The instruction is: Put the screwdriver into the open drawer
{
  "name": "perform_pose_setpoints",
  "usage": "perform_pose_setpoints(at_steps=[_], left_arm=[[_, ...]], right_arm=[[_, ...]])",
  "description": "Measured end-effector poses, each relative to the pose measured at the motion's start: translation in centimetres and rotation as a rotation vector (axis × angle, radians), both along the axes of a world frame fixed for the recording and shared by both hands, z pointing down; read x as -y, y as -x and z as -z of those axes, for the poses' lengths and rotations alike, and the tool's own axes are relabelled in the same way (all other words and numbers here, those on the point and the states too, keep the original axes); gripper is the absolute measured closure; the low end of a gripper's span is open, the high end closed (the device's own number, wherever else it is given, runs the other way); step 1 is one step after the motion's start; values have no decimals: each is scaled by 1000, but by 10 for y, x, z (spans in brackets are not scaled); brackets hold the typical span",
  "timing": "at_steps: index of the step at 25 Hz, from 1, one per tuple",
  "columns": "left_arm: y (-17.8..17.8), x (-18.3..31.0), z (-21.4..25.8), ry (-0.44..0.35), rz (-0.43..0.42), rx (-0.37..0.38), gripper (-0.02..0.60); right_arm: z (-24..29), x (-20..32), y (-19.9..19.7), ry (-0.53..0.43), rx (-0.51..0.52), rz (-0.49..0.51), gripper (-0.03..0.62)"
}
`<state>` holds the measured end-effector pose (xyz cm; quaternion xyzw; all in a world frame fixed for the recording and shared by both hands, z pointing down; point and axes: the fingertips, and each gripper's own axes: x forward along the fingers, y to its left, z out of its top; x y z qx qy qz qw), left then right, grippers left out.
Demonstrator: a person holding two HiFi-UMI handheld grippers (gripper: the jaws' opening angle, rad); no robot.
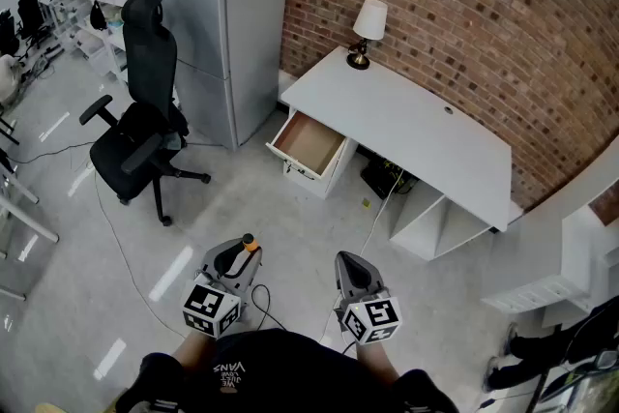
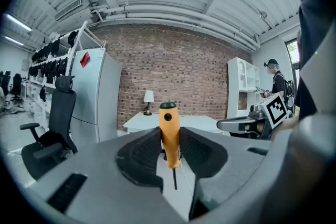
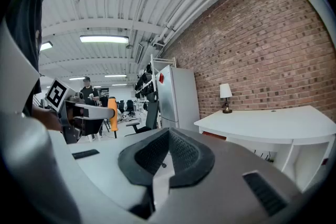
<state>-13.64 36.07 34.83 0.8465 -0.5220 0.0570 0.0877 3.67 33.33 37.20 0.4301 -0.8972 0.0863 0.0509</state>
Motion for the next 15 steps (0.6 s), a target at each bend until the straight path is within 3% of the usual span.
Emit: perform_pose_setpoints(at_steps=[15], left_arm=[[-4, -5, -13, 13, 24, -10, 471]], right_arm=[[-6, -4, 5, 2, 10, 48, 599]])
